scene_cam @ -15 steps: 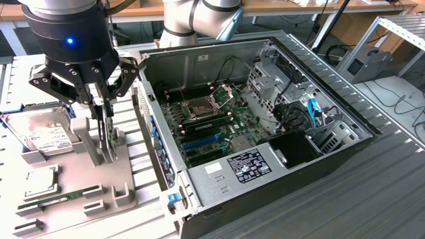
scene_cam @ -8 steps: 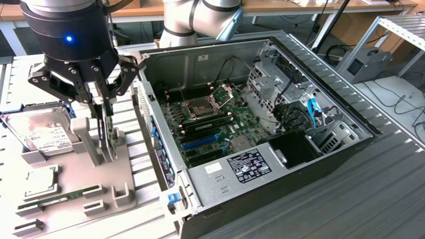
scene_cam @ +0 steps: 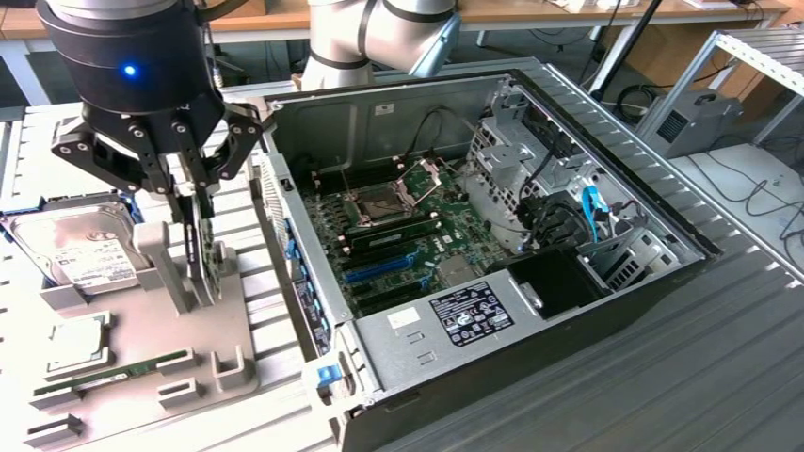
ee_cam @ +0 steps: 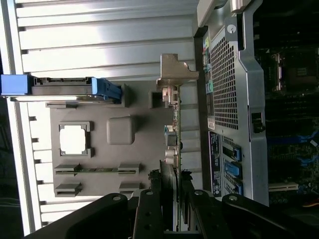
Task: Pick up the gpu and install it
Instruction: 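Pick up the gpu and move the gpu toward the slot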
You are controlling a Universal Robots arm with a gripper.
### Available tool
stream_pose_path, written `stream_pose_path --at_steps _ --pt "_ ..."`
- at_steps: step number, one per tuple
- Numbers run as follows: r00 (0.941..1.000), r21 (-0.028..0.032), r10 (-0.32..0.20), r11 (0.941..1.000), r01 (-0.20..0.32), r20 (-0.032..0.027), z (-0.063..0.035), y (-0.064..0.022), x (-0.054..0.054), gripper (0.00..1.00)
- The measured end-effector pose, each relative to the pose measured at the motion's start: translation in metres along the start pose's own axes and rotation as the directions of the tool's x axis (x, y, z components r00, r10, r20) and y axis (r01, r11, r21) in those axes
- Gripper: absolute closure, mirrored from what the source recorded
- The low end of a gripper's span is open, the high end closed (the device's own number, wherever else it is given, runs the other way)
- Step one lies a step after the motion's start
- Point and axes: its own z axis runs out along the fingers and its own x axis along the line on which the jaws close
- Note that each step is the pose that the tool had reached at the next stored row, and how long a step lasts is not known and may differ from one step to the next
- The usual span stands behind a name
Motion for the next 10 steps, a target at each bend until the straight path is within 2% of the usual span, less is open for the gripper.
stream_pose_path --at_steps 10 --pt "1.0 0.0 0.0 1.0 0.0 0.0 -0.0015 0.0 0.0 0.74"
